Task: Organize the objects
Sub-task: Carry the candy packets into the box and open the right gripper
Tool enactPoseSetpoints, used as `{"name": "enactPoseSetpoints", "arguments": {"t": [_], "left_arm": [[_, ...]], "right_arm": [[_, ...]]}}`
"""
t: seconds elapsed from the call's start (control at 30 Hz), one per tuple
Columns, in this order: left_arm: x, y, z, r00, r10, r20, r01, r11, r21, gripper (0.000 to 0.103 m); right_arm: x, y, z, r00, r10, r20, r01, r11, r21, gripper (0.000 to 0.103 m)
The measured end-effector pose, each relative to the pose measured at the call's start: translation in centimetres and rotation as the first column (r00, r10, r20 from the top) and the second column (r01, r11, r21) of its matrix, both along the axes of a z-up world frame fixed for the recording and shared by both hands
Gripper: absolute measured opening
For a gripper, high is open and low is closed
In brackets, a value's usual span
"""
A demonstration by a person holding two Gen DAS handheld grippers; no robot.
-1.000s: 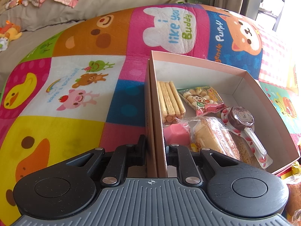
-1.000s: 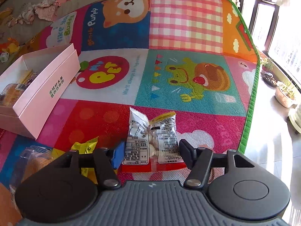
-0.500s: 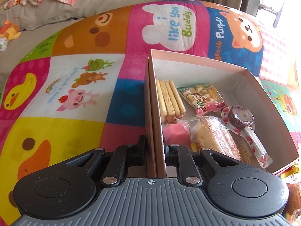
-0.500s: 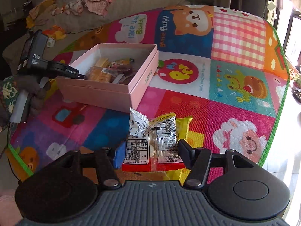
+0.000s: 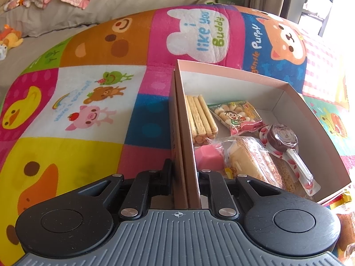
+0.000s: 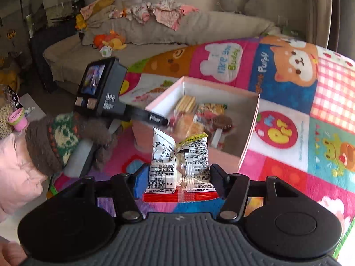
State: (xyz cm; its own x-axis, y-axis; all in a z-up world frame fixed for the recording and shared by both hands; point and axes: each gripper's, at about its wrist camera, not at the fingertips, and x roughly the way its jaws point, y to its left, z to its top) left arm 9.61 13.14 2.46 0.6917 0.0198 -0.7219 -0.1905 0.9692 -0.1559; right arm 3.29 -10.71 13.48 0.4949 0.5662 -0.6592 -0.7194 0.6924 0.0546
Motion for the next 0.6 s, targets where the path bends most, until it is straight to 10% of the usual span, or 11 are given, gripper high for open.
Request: {"name": "enactPoseSetpoints", "arguments": {"t": [0.33, 0.6], "left_arm": [[-0.1, 0.3, -0.1, 1.0, -0.006, 0.007, 0.006, 1.0, -0.017, 0.016], [-0.3, 0.3, -0.2, 1.0, -0.008, 0.023, 0.008, 1.0, -0.018, 0.017]], "right_arm": [[12.2, 9.8, 0.3, 0.991, -0.092, -0.094, 0.101, 0.99, 0.098, 0.067], [11.8, 5.9, -1.1, 0.982, -0.175, -0.068, 0.179, 0.982, 0.053, 0.075]]}}
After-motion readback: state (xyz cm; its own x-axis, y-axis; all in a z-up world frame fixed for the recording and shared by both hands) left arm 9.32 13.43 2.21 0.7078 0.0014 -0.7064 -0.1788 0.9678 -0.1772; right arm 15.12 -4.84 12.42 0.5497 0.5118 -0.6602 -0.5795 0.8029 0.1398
